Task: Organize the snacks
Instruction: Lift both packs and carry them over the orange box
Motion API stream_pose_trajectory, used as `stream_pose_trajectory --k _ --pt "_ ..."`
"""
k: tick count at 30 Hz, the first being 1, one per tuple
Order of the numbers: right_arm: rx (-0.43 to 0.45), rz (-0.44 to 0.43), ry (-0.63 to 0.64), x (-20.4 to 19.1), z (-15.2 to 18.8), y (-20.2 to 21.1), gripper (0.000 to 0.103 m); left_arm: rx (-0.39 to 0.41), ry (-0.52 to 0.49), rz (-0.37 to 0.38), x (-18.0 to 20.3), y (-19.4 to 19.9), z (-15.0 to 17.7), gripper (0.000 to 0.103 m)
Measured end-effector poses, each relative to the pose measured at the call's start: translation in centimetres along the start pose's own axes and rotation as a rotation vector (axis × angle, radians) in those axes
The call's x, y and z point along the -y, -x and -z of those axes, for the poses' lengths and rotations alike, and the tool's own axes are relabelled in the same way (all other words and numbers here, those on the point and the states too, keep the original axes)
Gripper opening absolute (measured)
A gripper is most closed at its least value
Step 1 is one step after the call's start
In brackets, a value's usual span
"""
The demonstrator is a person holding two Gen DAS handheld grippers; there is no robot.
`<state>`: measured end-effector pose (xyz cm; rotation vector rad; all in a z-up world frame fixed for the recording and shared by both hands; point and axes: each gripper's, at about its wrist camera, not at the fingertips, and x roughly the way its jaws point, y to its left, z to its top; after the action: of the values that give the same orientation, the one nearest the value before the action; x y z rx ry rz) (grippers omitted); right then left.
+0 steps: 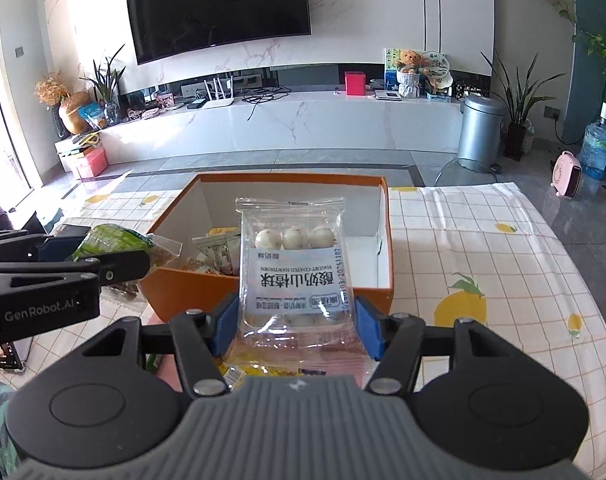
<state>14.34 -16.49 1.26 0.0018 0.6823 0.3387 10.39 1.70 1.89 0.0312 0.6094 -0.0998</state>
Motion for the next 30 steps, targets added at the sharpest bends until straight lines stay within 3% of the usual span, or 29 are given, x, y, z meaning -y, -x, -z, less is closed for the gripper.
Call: stream_pose_trajectory --k 14,25,30 --pt "-0.061 0.013 0.066 -0.2 -4.1 -6.7 0.059 -0.070 0.010 0.020 -1.6 -5.2 -1.9 0.053" --pt "-0.189 0.057 0.138 0.4 -4.8 -13.5 0.059 -0.204 0.019 0.060 -3.5 -10.7 -1.9 0.053" --pt "-0.262 0.051 0.119 1.0 -5.1 -16.5 0.059 -0.233 0.008 0.040 -4.0 -12.8 -2.1 0.053"
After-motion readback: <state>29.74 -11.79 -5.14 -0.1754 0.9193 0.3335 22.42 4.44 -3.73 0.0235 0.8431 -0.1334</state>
